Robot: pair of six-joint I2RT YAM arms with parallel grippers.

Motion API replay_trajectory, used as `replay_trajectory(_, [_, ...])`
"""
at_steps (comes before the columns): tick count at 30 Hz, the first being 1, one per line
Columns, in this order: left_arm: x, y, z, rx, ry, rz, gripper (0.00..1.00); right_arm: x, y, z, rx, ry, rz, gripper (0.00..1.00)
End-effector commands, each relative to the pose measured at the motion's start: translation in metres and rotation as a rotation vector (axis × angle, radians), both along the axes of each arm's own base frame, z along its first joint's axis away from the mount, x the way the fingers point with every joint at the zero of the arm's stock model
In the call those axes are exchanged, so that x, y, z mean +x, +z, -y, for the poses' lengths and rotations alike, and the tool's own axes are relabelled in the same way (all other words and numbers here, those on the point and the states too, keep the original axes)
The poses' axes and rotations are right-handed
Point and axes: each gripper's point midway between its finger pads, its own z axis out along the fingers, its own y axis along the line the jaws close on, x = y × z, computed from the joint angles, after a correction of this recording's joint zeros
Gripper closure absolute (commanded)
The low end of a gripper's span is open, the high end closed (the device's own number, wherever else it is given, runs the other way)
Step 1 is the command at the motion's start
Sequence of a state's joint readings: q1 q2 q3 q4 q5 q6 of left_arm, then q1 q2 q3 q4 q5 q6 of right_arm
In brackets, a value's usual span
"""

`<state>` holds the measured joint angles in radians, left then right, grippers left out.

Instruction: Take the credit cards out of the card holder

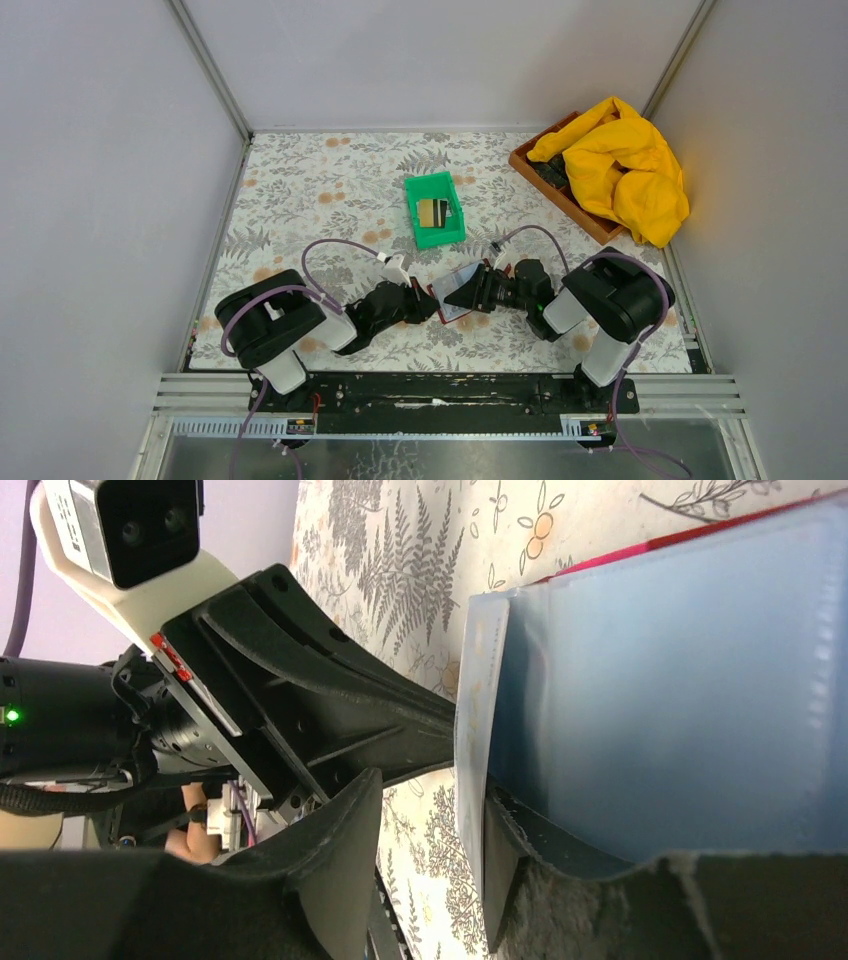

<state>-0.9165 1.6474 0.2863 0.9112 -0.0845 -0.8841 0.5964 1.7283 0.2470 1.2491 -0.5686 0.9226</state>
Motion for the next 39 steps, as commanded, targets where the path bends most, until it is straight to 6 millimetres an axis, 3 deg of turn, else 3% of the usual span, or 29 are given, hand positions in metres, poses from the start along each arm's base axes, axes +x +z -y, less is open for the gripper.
replay_trajectory(1, [-0.008,-0.017,-0.001,0.064,-0.038,-0.035,1.00,-0.010,0.018,-0.009,0.084,0.087,0.044,0.54])
replay_trajectory(9, [-0.008,-0.019,-0.003,0.071,-0.030,-0.043,1.00,-0.008,0.020,-0.006,0.069,0.082,0.054,0.54])
replay_trajectory(17, [-0.005,-0.018,-0.009,0.073,0.001,-0.027,1.00,0.004,0.021,0.013,0.031,0.034,0.066,0.54])
replay_trajectory(39, [-0.003,-0.018,-0.002,0.068,-0.012,-0.029,1.00,0.018,0.007,0.046,-0.023,-0.064,0.042,0.56])
